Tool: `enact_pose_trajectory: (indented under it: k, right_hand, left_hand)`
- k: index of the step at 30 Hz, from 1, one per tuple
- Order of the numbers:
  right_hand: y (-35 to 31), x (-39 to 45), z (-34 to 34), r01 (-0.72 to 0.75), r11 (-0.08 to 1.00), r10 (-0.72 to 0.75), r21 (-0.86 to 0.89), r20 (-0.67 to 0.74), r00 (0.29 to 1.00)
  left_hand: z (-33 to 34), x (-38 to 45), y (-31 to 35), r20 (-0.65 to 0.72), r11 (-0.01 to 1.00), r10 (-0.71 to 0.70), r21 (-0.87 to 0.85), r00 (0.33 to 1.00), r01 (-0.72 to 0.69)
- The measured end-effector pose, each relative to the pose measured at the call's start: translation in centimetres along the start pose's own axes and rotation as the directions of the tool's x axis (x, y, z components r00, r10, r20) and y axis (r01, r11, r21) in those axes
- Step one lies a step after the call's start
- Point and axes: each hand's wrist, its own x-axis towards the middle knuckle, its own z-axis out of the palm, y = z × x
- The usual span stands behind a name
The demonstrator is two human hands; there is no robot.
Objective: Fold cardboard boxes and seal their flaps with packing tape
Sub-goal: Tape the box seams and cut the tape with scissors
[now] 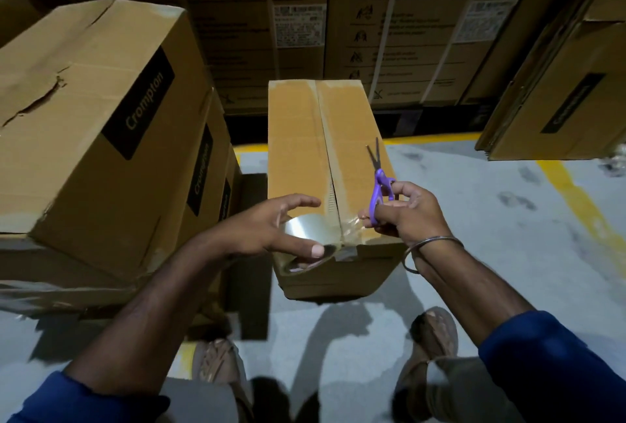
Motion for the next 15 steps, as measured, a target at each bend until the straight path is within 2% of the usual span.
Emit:
enact_pose_trajectory:
  k: [5,10,15]
  right_hand:
    - [0.4,1.0,-3.5,-0.039,0.996,0.025,-0.08,-0.168,0.985]
    - [2.6,2.3,-9.3,-0.073,0.989,0.012,-0.13,-0.416,0.91]
    - [5.3,2.5,-11.9,-0.146,0.975,0.05,-0.168,-0.472,0.88]
  left_hand:
    - [-2.9,-2.0,-1.6,0.04,0.983,-0.097,0.162,0.994,0.089]
    - [-6.9,-3.8,-4.6,-0.072,0.912,-0.245,0.323,0.967,0.255]
    - [-6.4,-2.8,-6.4,-0.102,0.916,-0.185,0.344,0.977,0.209]
